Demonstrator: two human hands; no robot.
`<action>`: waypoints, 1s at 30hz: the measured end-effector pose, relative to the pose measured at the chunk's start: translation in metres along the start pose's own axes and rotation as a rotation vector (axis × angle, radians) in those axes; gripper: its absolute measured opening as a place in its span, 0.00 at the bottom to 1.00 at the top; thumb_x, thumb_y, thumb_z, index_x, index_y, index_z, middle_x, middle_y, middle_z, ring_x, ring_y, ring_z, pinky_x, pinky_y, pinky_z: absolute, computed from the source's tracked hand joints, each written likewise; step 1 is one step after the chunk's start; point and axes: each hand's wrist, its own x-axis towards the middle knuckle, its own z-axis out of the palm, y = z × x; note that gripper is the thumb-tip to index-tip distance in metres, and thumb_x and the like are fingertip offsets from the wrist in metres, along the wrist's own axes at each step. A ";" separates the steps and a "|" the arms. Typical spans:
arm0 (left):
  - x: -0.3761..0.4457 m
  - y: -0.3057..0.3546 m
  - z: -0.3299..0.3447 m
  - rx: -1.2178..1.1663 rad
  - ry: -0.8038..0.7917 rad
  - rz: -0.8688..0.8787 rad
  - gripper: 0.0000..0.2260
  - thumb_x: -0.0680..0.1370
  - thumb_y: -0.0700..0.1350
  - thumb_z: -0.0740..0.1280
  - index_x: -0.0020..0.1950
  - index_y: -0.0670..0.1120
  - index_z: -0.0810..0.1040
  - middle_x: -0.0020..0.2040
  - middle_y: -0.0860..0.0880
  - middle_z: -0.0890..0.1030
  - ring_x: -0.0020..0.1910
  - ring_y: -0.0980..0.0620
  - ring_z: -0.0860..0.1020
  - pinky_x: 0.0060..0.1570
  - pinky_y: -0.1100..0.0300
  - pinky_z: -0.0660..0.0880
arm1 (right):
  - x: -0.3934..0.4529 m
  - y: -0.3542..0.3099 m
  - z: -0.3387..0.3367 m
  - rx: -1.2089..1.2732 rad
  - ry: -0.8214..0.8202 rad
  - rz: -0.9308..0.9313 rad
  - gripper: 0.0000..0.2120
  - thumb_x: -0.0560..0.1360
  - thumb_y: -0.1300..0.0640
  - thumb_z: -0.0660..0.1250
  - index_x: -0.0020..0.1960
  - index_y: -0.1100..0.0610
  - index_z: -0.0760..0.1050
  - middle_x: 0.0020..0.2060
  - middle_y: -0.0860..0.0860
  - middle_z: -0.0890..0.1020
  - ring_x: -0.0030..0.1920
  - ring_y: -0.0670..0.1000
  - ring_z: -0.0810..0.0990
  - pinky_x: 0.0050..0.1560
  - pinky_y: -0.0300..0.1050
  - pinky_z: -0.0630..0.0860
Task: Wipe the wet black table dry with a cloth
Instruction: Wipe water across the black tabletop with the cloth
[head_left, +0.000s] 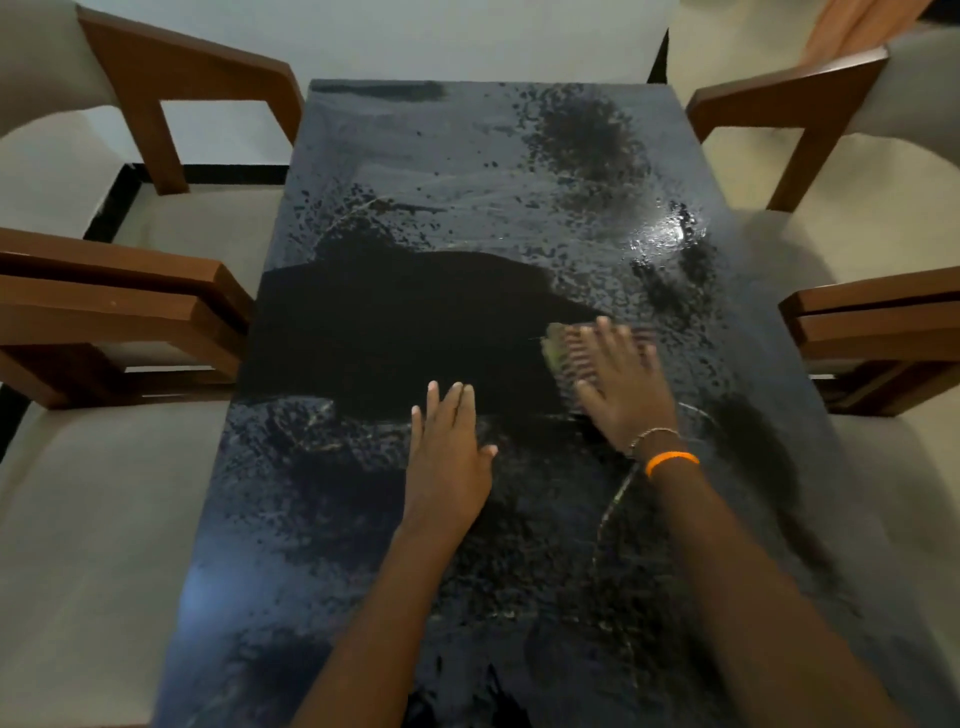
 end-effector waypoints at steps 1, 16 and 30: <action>0.002 0.009 0.005 0.035 -0.016 0.021 0.30 0.80 0.49 0.60 0.77 0.45 0.49 0.78 0.49 0.50 0.76 0.48 0.40 0.73 0.51 0.40 | -0.005 0.032 -0.005 0.001 0.003 0.076 0.38 0.68 0.38 0.41 0.76 0.52 0.52 0.76 0.53 0.54 0.76 0.56 0.52 0.73 0.58 0.49; 0.005 0.028 0.031 0.164 -0.139 -0.039 0.35 0.77 0.53 0.64 0.77 0.45 0.48 0.78 0.50 0.47 0.76 0.47 0.37 0.73 0.50 0.40 | 0.049 -0.018 0.002 0.053 0.020 0.125 0.34 0.77 0.41 0.53 0.76 0.54 0.45 0.77 0.54 0.46 0.76 0.57 0.44 0.73 0.60 0.39; 0.030 0.070 0.048 0.116 -0.114 0.072 0.38 0.76 0.57 0.62 0.77 0.46 0.45 0.78 0.50 0.46 0.76 0.49 0.38 0.73 0.50 0.39 | 0.049 0.133 -0.023 0.008 0.028 0.175 0.40 0.68 0.37 0.37 0.76 0.54 0.48 0.77 0.55 0.50 0.76 0.58 0.48 0.73 0.60 0.46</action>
